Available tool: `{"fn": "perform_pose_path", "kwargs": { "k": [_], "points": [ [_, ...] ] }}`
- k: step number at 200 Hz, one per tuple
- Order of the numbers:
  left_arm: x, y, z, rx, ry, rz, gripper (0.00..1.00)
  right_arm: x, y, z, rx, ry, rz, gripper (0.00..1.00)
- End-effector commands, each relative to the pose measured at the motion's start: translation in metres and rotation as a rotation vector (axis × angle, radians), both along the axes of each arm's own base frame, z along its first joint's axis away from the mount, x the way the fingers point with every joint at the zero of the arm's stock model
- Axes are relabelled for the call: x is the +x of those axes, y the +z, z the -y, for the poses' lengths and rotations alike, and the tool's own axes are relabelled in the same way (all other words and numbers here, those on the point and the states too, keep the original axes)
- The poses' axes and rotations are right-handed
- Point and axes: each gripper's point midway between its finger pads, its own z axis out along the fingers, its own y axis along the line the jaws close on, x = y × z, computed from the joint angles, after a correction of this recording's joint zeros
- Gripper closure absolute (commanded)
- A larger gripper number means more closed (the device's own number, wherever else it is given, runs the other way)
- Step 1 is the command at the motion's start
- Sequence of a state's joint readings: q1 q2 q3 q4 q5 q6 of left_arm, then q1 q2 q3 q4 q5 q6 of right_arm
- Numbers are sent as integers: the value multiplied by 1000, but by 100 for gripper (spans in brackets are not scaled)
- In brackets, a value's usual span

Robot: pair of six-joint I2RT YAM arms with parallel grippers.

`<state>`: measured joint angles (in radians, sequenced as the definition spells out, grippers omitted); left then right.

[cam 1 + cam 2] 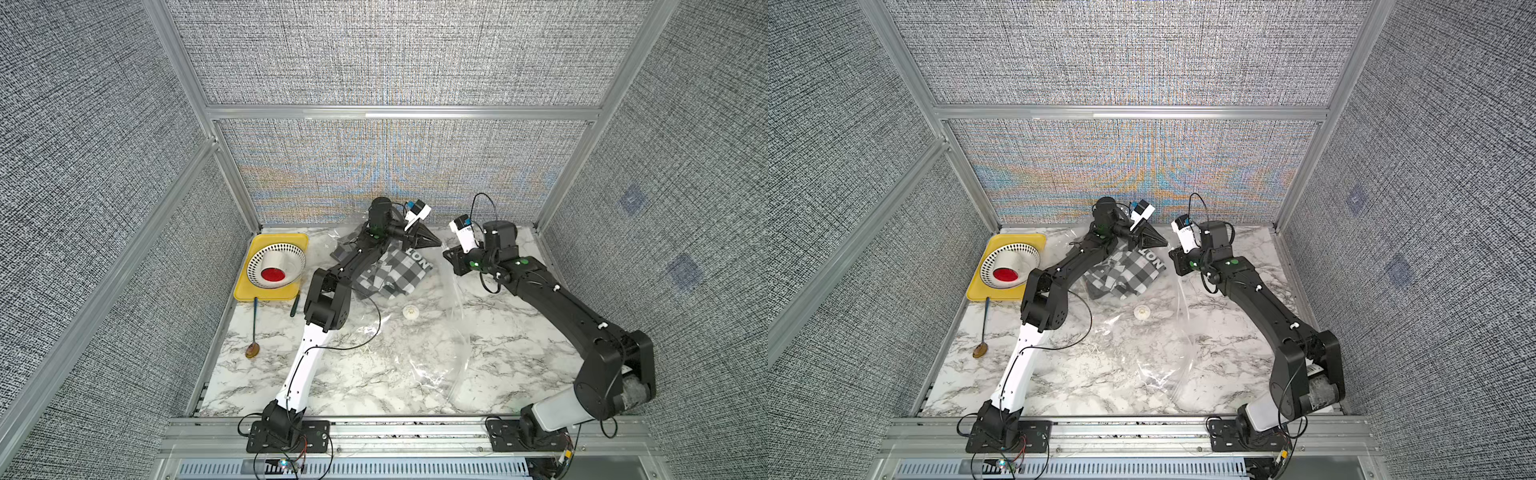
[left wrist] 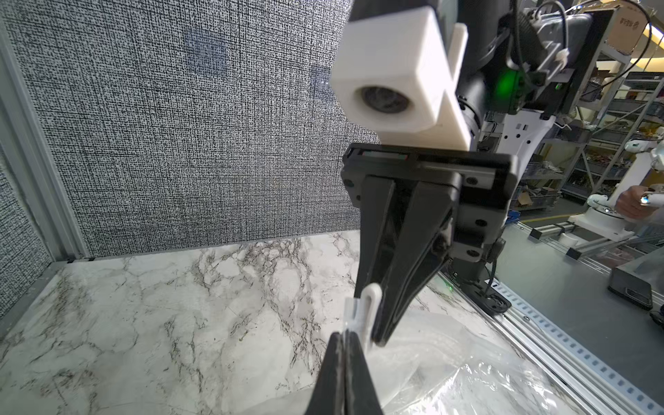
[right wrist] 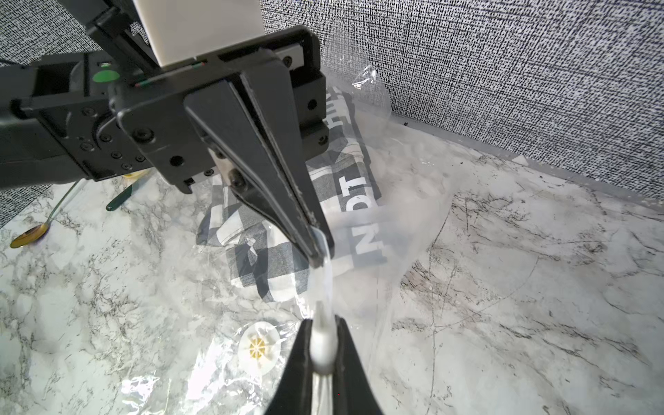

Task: Place the folded shirt into the vacuum bag
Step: Close the vacuum bag at the center of the board.

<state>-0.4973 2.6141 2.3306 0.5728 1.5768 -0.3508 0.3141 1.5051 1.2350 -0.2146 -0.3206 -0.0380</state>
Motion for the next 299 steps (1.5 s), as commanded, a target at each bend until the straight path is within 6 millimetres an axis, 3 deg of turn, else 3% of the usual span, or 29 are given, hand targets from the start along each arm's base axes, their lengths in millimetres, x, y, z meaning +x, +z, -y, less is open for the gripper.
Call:
{"fn": "perform_pose_path", "kwargs": {
  "k": [1, 60, 158, 165, 187, 215, 246, 274, 299],
  "points": [
    [-3, 6, -4, -16, -39, 49, 100, -8, -4, -6, 51, 23, -18, 100],
    [12, 15, -3, -36, 28, 62, 100, -26, -28, -4, 112, 4, -63, 100],
    [22, 19, -1, -43, 74, 64, 100, -48, -44, -5, 181, -44, -105, 100],
    [21, 18, -1, -41, 71, 63, 100, -47, -41, -4, 181, -46, -96, 88],
    [18, 17, -1, -39, 65, 61, 100, -41, -28, -5, 180, -49, -71, 66],
    [18, 16, -1, -36, 63, 55, 100, -25, -3, 0, 177, -93, -14, 51],
    [17, 16, 0, -36, 63, 55, 100, -5, 18, 6, 202, -126, 27, 51],
    [18, 19, -1, -39, 69, 58, 100, 5, 20, -1, 217, -94, 15, 68],
    [19, 20, -1, -39, 75, 58, 100, 4, 17, -2, 218, -90, 9, 74]
  ]
}}
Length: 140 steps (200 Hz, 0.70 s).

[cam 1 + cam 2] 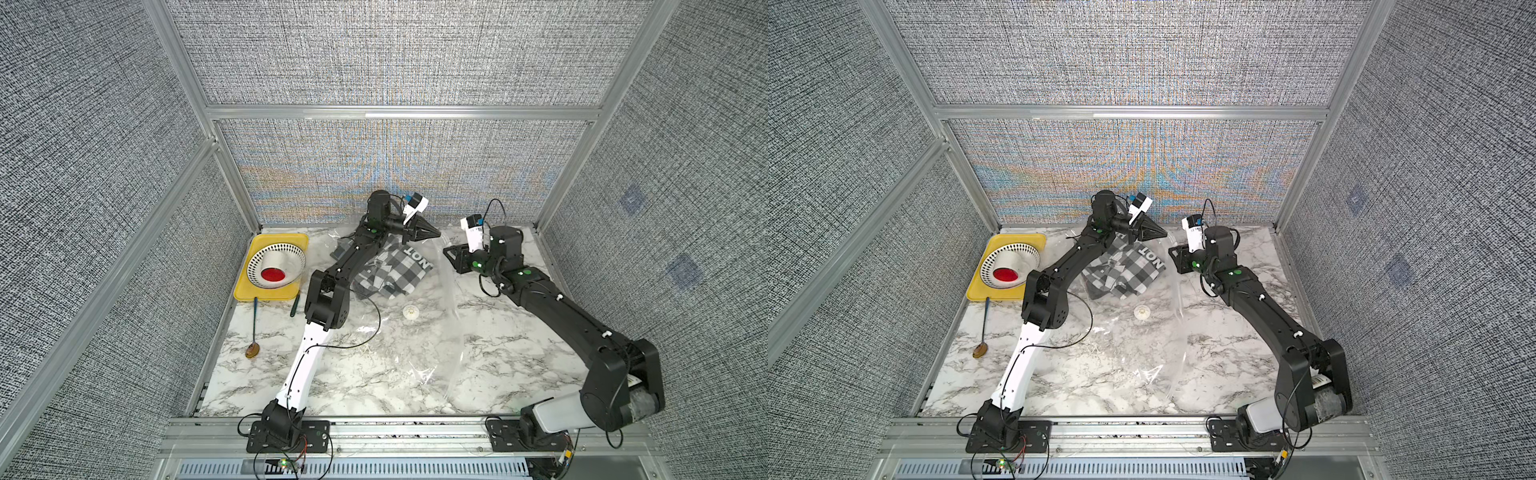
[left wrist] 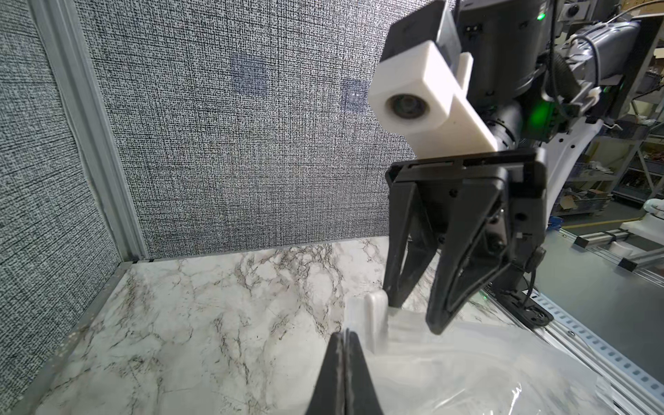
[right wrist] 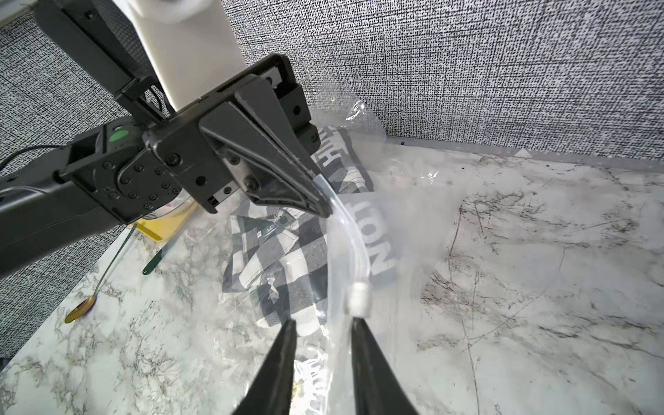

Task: Place the folded shirt into the vacuum bag
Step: Close the vacuum bag at the center of the board.

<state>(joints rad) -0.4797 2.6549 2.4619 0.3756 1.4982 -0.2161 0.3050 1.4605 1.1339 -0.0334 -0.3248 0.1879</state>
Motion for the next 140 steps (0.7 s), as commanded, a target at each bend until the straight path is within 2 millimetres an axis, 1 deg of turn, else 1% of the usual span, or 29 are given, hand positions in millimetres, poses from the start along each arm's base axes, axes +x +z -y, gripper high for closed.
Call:
{"fn": "perform_pose_path", "kwargs": {
  "k": [1, 18, 25, 33, 37, 51, 71, 88, 105, 120, 140],
  "points": [
    [-6, 13, -3, -17, -21, 39, 100, 1, 6, -5, 21, 19, 18, 75],
    [-5, 12, -3, -17, -19, 39, 100, 0, 5, -3, 20, 15, 19, 75],
    [-5, 13, -3, -17, -19, 40, 100, 0, 5, -2, 18, 13, 18, 70],
    [-5, 12, -3, -17, -18, 39, 100, 2, 2, 0, 8, 3, 10, 59],
    [-5, 13, -3, -18, -17, 41, 100, 3, 1, 2, 1, -7, 4, 56],
    [-6, 14, -3, -19, -17, 42, 100, 4, -3, 9, -13, -33, -13, 54],
    [-5, 14, -3, -18, -16, 41, 100, -2, -8, 18, -16, -59, -26, 51],
    [-6, 16, -3, -20, -15, 44, 100, -5, -13, 26, -18, -79, -35, 41],
    [-5, 17, -3, -22, -13, 48, 100, -4, -9, 31, -12, -93, -29, 34],
    [-5, 17, -3, -21, -13, 46, 100, -2, -3, 30, -1, -85, -18, 32],
    [-5, 18, -3, -21, -12, 46, 100, 2, 4, 22, 19, -42, -11, 33]
  ]
}}
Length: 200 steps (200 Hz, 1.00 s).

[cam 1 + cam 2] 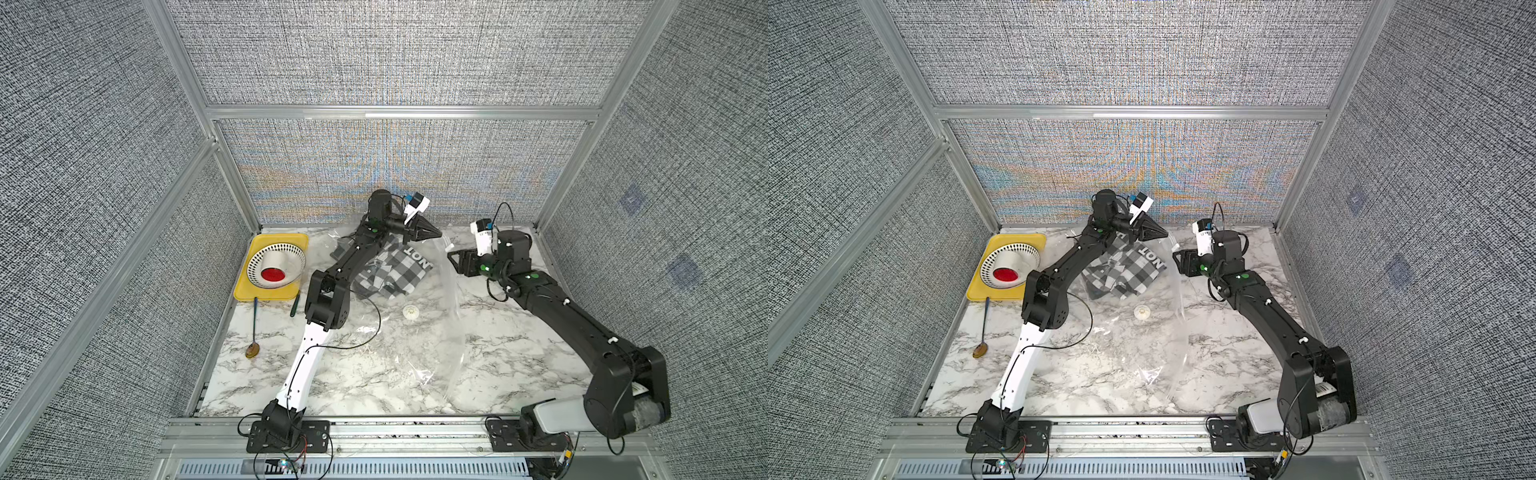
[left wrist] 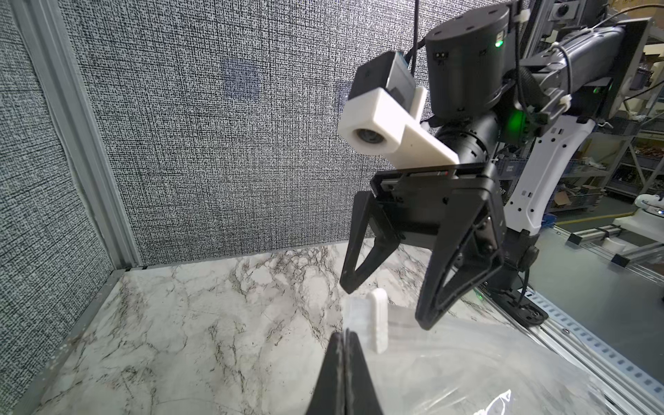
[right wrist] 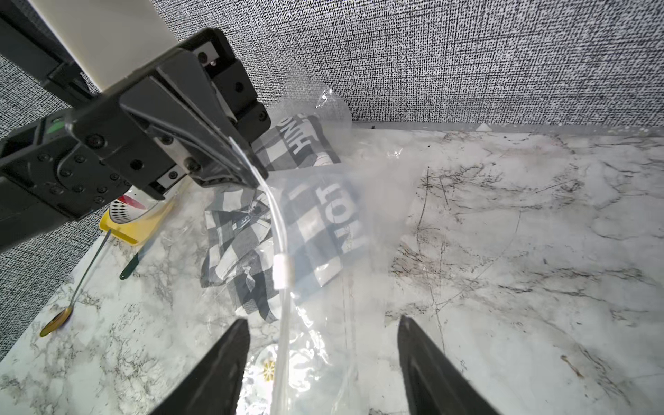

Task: Place the folded shirt into the vacuum bag
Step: Close the vacuum bag at the center of the board.

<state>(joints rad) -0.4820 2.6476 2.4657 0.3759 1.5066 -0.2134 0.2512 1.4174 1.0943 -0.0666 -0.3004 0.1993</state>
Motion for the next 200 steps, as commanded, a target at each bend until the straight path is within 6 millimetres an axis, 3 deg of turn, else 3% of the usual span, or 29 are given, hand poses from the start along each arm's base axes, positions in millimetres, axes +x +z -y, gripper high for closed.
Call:
{"fn": "perform_pose_path", "kwargs": {
  "k": [1, 29, 66, 91, 138, 170, 200],
  "points": [
    [-2, 12, -3, -16, -1, 33, 100, 4, 11, -9, 30, 42, 22, 33],
    [-1, 12, -3, -16, 3, 32, 100, 13, 11, -19, 44, 89, 10, 43],
    [-1, 13, -3, -17, 4, 34, 100, 21, 12, -24, 55, 102, 10, 67],
    [1, 13, -2, -20, 10, 36, 100, 23, 9, -26, 55, 106, 3, 76],
    [8, 17, 2, -28, 50, 34, 100, 21, 1, -25, 47, 106, -11, 80],
    [9, 18, 4, -30, 60, 33, 100, 19, 1, -23, 49, 99, -4, 96],
    [14, 19, 6, -33, 90, 28, 100, 18, -1, -23, 51, 101, -6, 98]
  ]
}}
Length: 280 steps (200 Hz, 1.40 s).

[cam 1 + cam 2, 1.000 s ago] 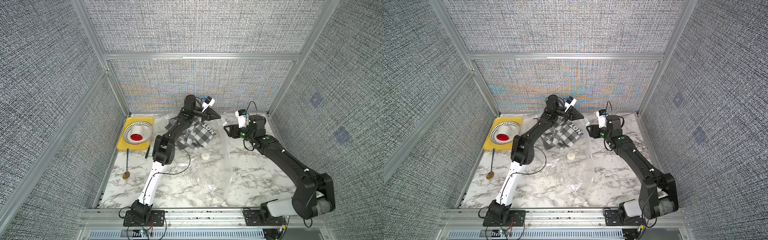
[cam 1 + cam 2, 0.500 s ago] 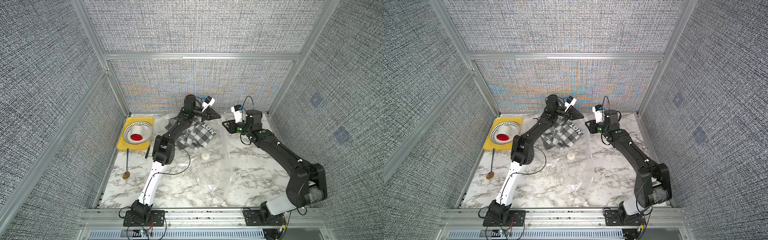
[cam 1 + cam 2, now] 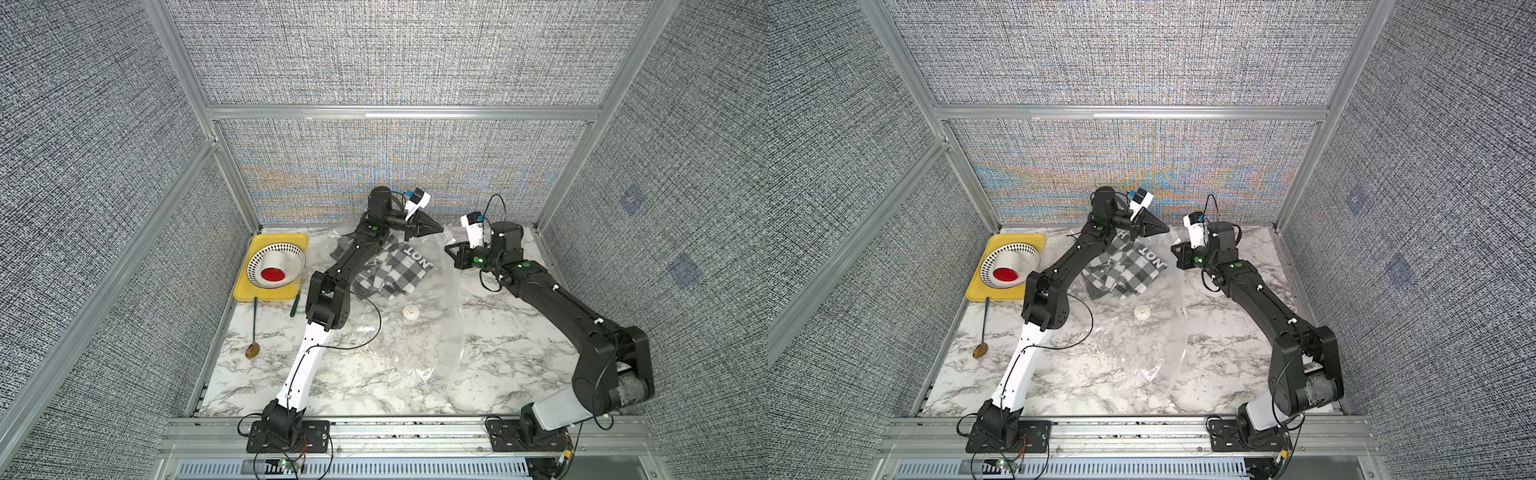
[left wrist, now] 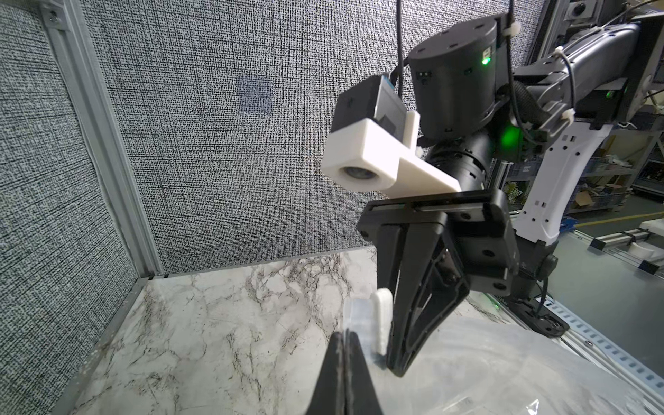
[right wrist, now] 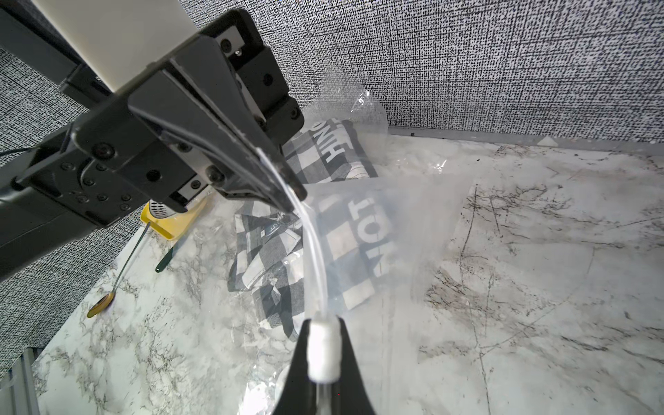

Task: Place the folded shirt into the vacuum bag
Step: Close the vacuum bag at the center of the board.

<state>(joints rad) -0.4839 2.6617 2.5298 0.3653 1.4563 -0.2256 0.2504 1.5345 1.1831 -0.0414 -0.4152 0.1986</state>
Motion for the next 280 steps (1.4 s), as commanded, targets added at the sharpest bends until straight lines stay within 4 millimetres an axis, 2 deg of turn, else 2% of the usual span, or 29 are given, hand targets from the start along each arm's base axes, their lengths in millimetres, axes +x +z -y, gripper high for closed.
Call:
{"fn": "perform_pose_path", "kwargs": {
  "k": [1, 71, 126, 167, 189, 193, 208, 230, 267, 280],
  "points": [
    [7, 5, 2, -14, 44, 7, 100, -1, 1, 0, 1, -1, 10, 98],
    [33, 16, 8, -55, 197, -6, 100, -9, -6, 0, 20, -7, 0, 97],
    [59, 25, 7, -91, 333, -21, 100, -16, -20, 3, 26, -26, -21, 97],
    [68, 31, 3, -114, 379, -32, 100, -21, -27, 4, 29, -39, -32, 97],
    [67, 31, 3, -119, 368, -38, 100, -23, -26, 8, 23, -58, -25, 96],
    [66, 31, 3, -119, 364, -39, 100, -23, -25, 9, 22, -61, -25, 93],
    [57, 32, 4, -123, 313, -38, 100, -20, -19, 10, 22, -71, -10, 65],
    [39, 37, 4, -140, 232, -37, 100, -11, -1, 11, 27, -85, 25, 45],
    [32, 33, 5, -128, 206, -42, 100, 12, 31, 15, 30, -135, 84, 29],
    [31, 33, 4, -127, 206, -41, 100, 20, 39, 19, 28, -155, 95, 27]
  ]
}}
